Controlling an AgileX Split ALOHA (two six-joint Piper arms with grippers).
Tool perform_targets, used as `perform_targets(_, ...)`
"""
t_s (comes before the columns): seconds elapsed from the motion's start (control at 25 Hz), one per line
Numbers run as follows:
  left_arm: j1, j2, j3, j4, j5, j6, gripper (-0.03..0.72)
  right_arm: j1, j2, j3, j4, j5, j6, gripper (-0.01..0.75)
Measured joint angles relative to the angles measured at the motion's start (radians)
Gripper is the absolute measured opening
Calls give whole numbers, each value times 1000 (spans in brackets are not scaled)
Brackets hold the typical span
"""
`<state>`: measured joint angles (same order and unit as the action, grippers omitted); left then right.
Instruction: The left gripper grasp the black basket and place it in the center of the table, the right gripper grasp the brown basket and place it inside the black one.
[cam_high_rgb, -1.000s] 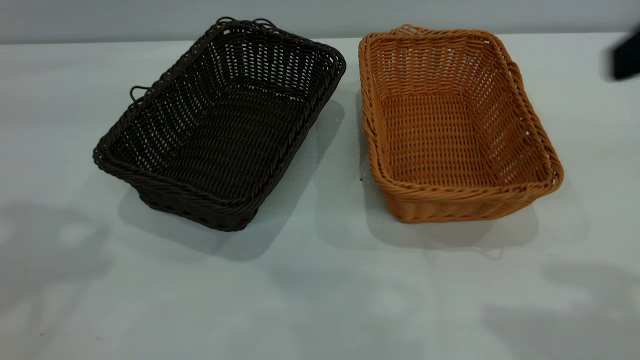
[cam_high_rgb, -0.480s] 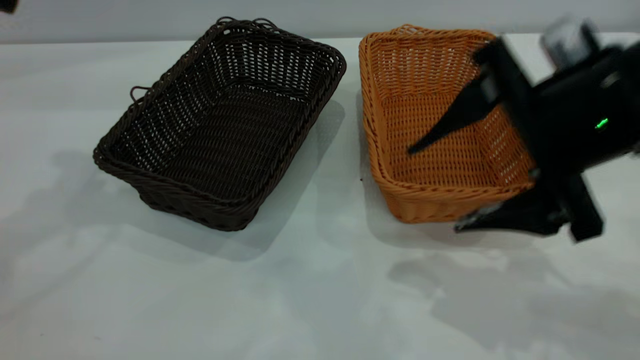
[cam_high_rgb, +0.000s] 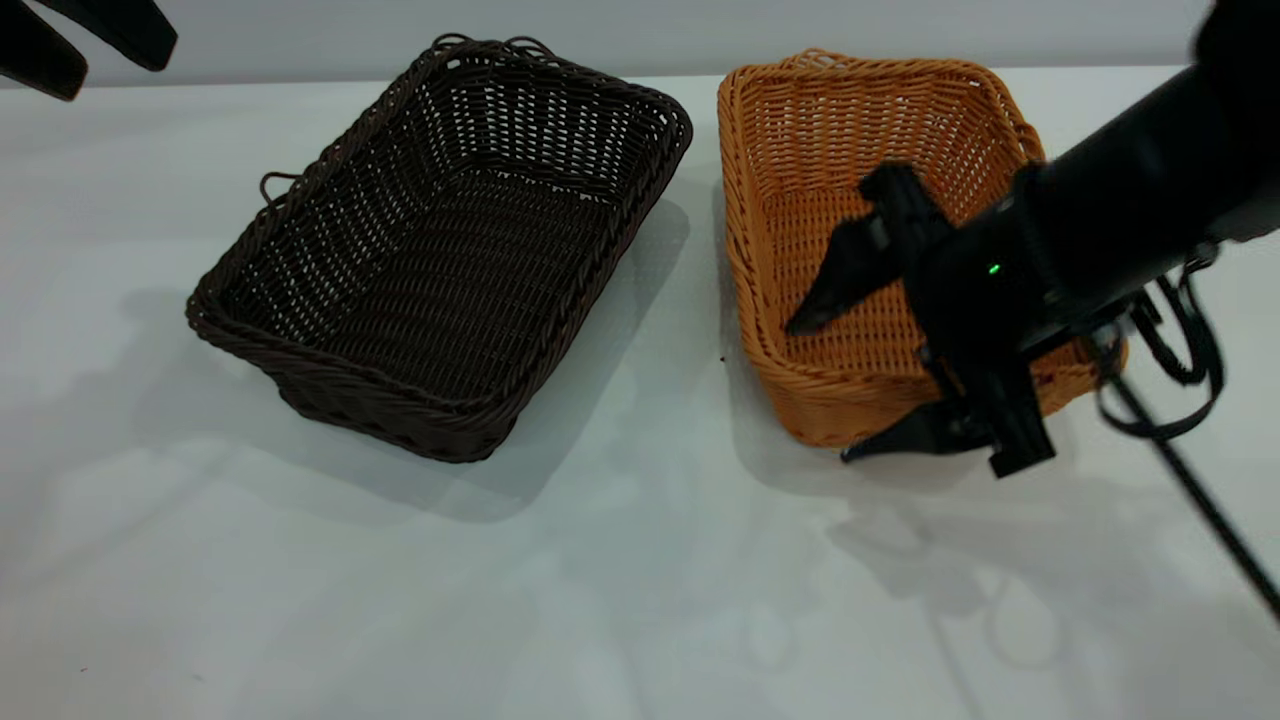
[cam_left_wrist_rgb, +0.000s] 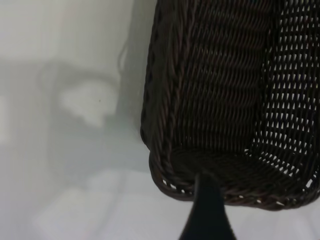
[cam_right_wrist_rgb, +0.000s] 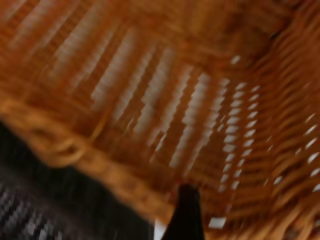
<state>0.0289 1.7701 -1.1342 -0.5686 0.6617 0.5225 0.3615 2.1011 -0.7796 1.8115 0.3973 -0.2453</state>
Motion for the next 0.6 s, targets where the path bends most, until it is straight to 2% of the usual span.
perform_targets(0.12, -2, 32, -39, 4, -1, 2, 489, 55, 2, -3, 2, -122, 143, 584)
perform_targets(0.24, -22, 81, -96, 20, -15, 2, 489, 77, 3, -3, 7, -187, 264, 584)
perform_targets(0.44, -84, 202, -202, 33, -58, 2, 489, 78, 6, -4, 10, -208, 304, 569)
perform_targets(0.6, -139, 300, -292, 102, -78, -24, 489, 78, 7, -4, 10, -209, 305, 541)
